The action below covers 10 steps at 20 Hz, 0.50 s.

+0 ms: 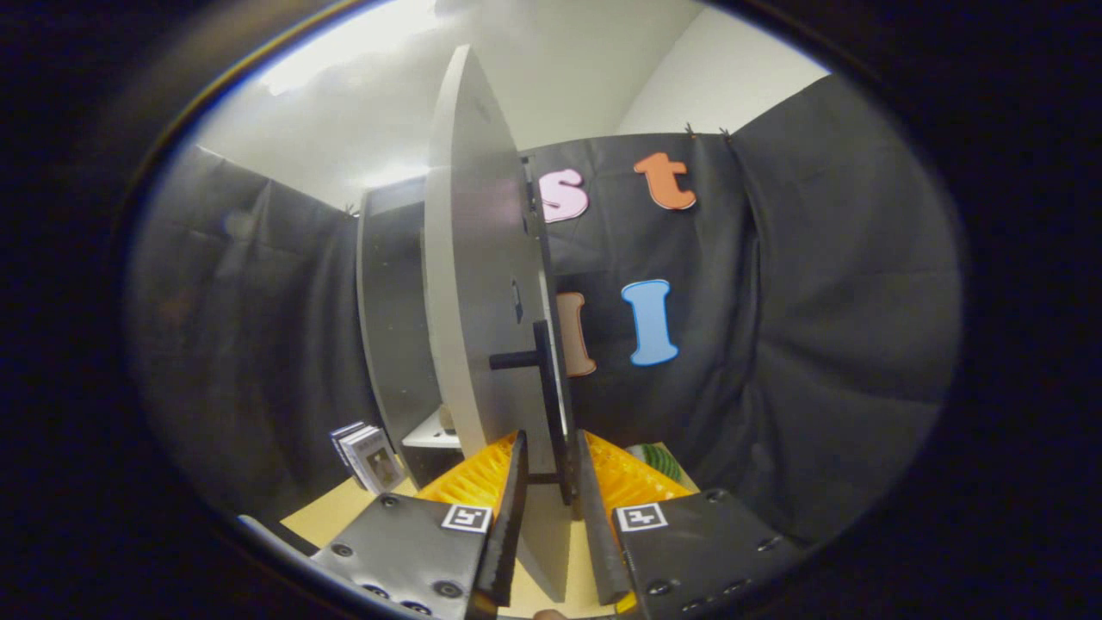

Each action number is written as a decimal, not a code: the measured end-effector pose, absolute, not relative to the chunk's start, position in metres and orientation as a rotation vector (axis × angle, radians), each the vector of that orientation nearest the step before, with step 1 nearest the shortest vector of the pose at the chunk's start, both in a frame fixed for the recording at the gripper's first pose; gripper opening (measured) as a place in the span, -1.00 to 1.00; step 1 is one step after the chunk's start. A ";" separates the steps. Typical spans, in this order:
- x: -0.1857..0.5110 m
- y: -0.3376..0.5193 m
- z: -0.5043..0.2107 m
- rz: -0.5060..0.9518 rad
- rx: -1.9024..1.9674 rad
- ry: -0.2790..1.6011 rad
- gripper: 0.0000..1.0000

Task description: Open the shoe cabinet door, grab the shoes and put them into the shoe cabinet, then close the shoe cabinet door.

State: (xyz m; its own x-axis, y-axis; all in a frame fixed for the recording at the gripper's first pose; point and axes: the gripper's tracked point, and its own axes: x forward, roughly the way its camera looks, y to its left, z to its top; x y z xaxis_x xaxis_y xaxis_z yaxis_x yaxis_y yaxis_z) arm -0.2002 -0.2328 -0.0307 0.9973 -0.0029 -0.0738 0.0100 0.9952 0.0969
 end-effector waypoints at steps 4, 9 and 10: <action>-0.193 -0.202 -0.034 0.072 0.115 0.088 -0.23; -0.181 -0.157 -0.039 0.154 0.115 0.107 -0.20; -0.178 -0.151 -0.041 0.161 0.117 0.112 -0.19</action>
